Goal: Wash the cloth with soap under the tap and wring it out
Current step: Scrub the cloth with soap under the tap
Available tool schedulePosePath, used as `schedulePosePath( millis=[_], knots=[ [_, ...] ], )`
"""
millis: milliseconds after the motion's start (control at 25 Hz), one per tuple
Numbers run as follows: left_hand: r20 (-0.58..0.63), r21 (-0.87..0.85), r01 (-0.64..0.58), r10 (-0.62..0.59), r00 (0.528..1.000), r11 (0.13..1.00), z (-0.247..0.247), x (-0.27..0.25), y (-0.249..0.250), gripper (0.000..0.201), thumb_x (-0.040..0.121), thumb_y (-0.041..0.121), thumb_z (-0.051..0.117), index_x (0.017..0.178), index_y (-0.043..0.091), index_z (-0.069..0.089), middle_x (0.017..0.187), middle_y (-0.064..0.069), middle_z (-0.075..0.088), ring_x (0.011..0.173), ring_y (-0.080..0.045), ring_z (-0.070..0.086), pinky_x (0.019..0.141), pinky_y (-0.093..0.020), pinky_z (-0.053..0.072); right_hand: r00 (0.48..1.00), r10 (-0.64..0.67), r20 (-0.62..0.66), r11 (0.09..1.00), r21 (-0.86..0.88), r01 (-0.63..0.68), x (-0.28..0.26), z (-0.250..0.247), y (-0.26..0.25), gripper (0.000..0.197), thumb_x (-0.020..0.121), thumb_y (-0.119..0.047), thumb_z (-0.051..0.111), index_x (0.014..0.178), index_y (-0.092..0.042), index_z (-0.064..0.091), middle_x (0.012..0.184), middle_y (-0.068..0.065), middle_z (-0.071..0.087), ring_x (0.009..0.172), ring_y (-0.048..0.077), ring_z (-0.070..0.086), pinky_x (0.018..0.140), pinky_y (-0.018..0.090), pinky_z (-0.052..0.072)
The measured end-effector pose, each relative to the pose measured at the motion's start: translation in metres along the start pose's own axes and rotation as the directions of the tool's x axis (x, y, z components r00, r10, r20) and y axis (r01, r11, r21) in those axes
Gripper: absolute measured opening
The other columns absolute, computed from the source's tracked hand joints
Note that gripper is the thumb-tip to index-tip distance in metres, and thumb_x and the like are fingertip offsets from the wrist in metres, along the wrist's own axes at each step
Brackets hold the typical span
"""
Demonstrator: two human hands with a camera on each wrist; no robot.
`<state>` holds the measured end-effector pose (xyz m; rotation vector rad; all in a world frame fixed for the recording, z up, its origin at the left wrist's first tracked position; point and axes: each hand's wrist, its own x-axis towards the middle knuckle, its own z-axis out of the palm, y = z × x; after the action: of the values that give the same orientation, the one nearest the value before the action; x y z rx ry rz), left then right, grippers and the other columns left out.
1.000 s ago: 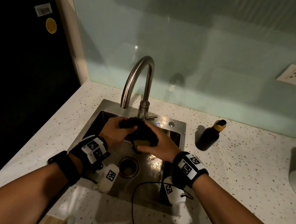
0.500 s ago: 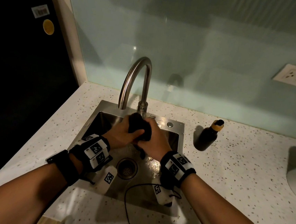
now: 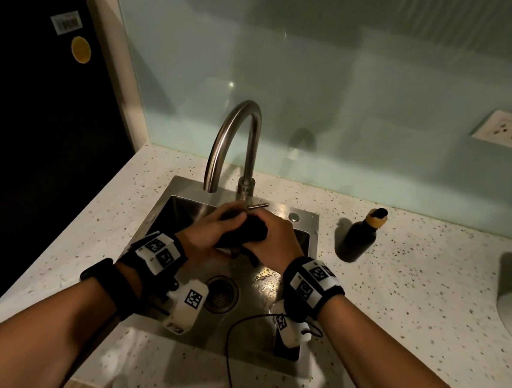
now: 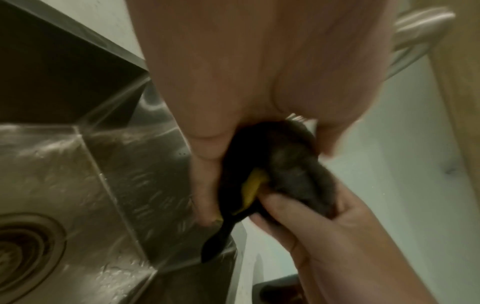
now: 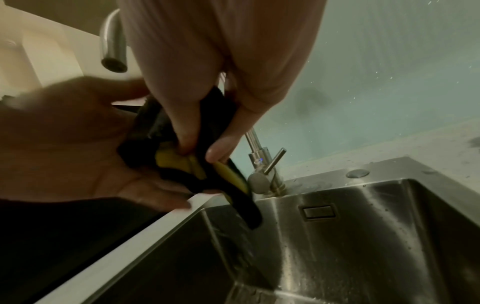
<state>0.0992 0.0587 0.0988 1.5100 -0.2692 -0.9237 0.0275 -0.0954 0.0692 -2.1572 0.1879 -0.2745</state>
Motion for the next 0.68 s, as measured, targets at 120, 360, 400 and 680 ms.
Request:
schedulePosePath(
  millis=[120,360,400,680],
  knots=[
    [-0.08,0.018,-0.072,0.073,0.994,0.997,-0.002,0.001,0.002,0.021,0.1,0.01,0.047,0.104,0.024,0.062,0.112,-0.017,0.067,0.094,-0.029,0.066,0.084,-0.048,0.056,0.995,0.046,0.089,0.996,0.073,-0.053,-0.003,-0.001,-0.005,0.087,0.067,-0.031,0.089,0.138,-0.034,0.04,0.134,-0.003,0.052,0.117,0.013,0.053,0.099,0.027,0.045],
    [-0.087,-0.043,-0.078,0.074,0.993,0.996,0.009,0.001,0.0,0.027,0.103,0.009,0.036,0.104,0.021,0.06,0.099,-0.011,0.065,0.083,-0.022,0.063,0.076,-0.037,0.051,0.992,0.08,0.094,0.995,0.054,-0.085,-0.002,0.009,-0.01,0.061,0.081,-0.028,0.078,0.134,-0.03,0.048,0.129,0.001,0.06,0.114,0.016,0.059,0.099,0.032,0.051],
    [-0.021,-0.057,-0.063,0.062,0.998,0.996,0.006,0.0,0.0,0.026,0.103,0.01,0.036,0.115,0.015,0.058,0.104,-0.016,0.064,0.085,-0.026,0.061,0.076,-0.039,0.049,0.996,0.085,0.025,0.996,0.038,-0.086,-0.001,0.008,-0.01,0.048,0.082,-0.023,0.077,0.126,-0.027,0.056,0.12,0.0,0.064,0.108,0.015,0.061,0.096,0.033,0.053],
    [0.067,-0.157,0.031,-0.02,0.998,0.987,-0.015,0.0,0.009,0.029,0.101,0.026,0.045,0.123,0.024,0.064,0.113,-0.01,0.071,0.1,-0.027,0.069,0.078,-0.043,0.061,0.987,0.07,-0.146,0.998,0.015,-0.069,0.0,0.002,-0.01,0.038,0.078,-0.029,0.081,0.076,-0.035,0.044,0.084,-0.014,0.058,0.074,0.001,0.055,0.061,0.008,0.04]
  ],
)
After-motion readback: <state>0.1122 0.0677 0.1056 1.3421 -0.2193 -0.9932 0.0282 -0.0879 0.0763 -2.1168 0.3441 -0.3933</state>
